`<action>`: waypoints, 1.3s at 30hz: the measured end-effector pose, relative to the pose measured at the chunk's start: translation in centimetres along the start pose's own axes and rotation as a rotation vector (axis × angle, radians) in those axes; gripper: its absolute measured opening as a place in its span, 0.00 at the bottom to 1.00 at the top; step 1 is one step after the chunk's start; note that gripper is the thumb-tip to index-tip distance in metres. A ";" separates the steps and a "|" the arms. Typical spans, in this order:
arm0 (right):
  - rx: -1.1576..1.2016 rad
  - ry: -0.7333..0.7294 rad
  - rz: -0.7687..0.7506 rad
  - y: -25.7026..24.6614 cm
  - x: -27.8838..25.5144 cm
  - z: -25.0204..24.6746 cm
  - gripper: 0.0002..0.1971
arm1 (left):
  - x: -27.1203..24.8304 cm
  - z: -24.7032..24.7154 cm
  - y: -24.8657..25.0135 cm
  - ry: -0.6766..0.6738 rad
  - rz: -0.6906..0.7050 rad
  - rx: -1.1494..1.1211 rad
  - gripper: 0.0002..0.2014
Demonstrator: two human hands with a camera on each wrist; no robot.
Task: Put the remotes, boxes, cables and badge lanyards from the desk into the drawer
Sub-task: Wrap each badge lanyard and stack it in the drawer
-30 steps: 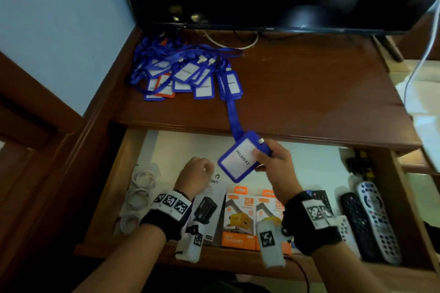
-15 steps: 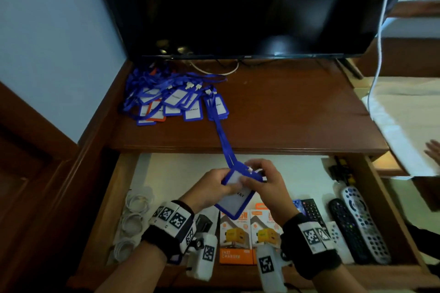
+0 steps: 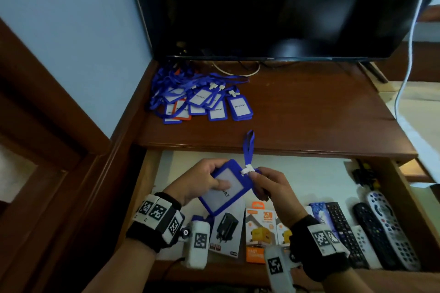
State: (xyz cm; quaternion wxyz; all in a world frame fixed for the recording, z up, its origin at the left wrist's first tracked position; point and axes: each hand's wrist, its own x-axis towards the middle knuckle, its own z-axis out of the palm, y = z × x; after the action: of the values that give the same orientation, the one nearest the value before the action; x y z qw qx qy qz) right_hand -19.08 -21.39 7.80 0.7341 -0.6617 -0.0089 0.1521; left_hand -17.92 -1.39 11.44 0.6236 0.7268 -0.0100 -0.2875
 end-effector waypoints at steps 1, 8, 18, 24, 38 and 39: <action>-0.009 0.026 0.005 0.0 0.0 0.2 0.17 | -0.1 -0.1 -0.1 0.023 -0.009 -0.003 0.18; 0.079 0.058 -0.038 -0.6 -0.4 2.2 0.06 | 0.3 0.8 -0.4 0.162 0.029 -0.300 0.17; -0.039 -0.012 0.004 -0.9 -0.4 3.0 0.07 | 0.8 3.0 0.2 0.311 0.113 -0.628 0.19; -0.217 -0.213 0.141 -1.5 -0.9 1.3 0.09 | 0.5 -1.5 0.2 0.032 0.162 0.063 0.35; -0.356 -0.319 0.140 -0.9 -1.2 1.7 0.11 | -1.0 -2.8 -0.6 -0.262 -0.109 0.587 0.05; -0.279 -0.275 0.150 -0.9 -1.4 1.7 0.12 | -1.1 -2.9 -0.8 -0.224 -0.102 0.539 0.05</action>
State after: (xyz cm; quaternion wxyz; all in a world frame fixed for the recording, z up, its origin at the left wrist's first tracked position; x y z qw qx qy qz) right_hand -20.56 -20.15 9.11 0.6137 -0.7288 -0.0809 0.2928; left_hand -17.86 1.79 11.29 0.3876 0.8296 -0.1181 -0.3841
